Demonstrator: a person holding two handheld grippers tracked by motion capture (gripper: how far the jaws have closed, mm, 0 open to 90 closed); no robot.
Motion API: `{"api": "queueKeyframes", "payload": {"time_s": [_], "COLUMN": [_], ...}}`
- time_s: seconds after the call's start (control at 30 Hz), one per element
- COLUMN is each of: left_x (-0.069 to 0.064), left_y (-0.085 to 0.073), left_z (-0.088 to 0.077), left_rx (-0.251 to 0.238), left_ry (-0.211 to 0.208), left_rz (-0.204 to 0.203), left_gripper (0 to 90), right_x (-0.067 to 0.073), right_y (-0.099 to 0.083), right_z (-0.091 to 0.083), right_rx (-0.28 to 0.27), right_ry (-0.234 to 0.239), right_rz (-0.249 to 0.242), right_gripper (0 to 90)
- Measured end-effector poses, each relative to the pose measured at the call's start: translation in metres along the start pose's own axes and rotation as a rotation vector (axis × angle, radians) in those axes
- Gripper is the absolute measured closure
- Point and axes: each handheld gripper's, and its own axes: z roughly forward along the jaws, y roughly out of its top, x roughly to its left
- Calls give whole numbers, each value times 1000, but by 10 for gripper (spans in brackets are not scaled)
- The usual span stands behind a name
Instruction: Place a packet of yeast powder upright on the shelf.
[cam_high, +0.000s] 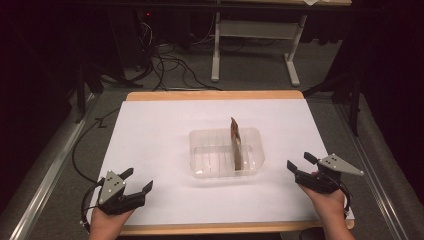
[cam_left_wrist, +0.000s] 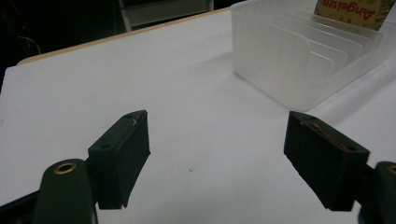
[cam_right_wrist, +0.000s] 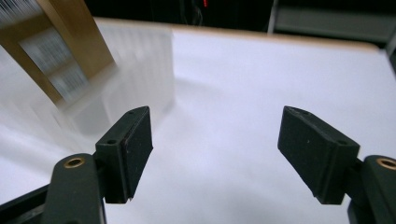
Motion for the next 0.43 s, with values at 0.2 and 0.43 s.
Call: {"api": "queueKeyframes", "payload": {"time_s": [0.2, 0.43], "left_x": [-2, -3], "left_y": [1, 0], "left_z": [3, 2], "left_rx": [9, 8], "left_ry": [-10, -10], "left_rz": [10, 10], "left_gripper": [230, 230], "right_x": [-8, -8], "right_y": [-3, -4], "right_z": [8, 9], "right_rx": [28, 36], "right_ry": [-13, -3], "right_rz": [23, 33], "right_gripper": [275, 284]}}
